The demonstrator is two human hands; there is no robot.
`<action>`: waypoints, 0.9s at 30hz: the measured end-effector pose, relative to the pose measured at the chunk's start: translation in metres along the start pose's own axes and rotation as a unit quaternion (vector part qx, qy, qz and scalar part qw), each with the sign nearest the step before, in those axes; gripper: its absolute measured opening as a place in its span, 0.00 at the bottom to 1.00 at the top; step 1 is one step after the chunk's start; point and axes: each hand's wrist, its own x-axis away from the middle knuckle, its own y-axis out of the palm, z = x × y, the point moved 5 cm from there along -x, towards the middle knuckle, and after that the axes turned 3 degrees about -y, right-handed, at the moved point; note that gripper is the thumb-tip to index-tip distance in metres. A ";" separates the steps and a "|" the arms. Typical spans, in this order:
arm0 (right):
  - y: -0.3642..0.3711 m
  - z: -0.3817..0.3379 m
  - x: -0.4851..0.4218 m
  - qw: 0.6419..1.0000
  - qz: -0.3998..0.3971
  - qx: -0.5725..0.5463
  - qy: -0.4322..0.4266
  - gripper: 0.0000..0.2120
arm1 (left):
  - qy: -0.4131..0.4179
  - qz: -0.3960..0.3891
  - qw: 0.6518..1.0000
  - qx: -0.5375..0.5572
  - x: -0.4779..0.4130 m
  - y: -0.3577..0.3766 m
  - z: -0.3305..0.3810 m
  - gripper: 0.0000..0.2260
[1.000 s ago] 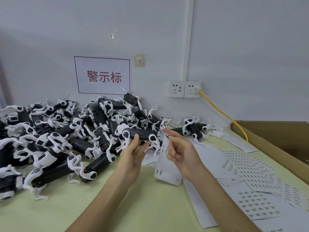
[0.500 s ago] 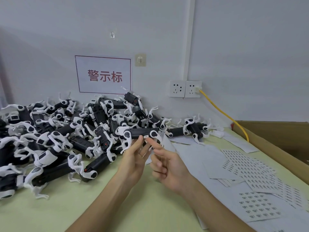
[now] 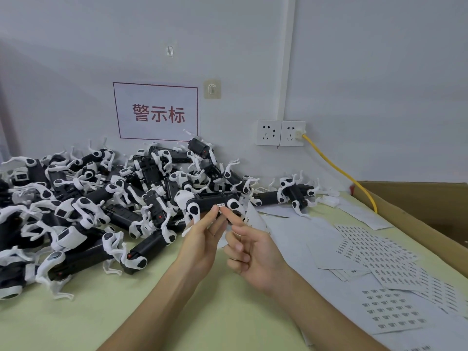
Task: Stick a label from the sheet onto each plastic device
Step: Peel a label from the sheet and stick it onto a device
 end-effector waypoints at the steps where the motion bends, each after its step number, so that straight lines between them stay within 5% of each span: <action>1: 0.000 0.000 0.000 1.000 -0.001 -0.003 0.000 0.25 | -0.005 -0.008 1.000 -0.013 0.000 0.001 -0.001 0.16; 3: 0.000 0.000 -0.001 1.000 -0.002 -0.006 0.001 0.25 | -0.004 -0.015 1.000 -0.021 -0.001 0.000 -0.001 0.12; 7: -0.001 0.001 -0.001 1.000 -0.012 0.001 0.002 0.24 | 0.012 -0.012 1.000 -0.012 -0.002 -0.002 0.000 0.19; 19: -0.002 0.002 -0.001 1.000 -0.006 0.000 0.007 0.23 | 0.043 0.020 0.999 -0.007 -0.003 -0.006 0.003 0.09; 27: -0.001 0.003 -0.001 1.000 -0.008 0.001 0.008 0.23 | 0.078 0.104 0.991 -0.030 0.001 -0.009 0.007 0.09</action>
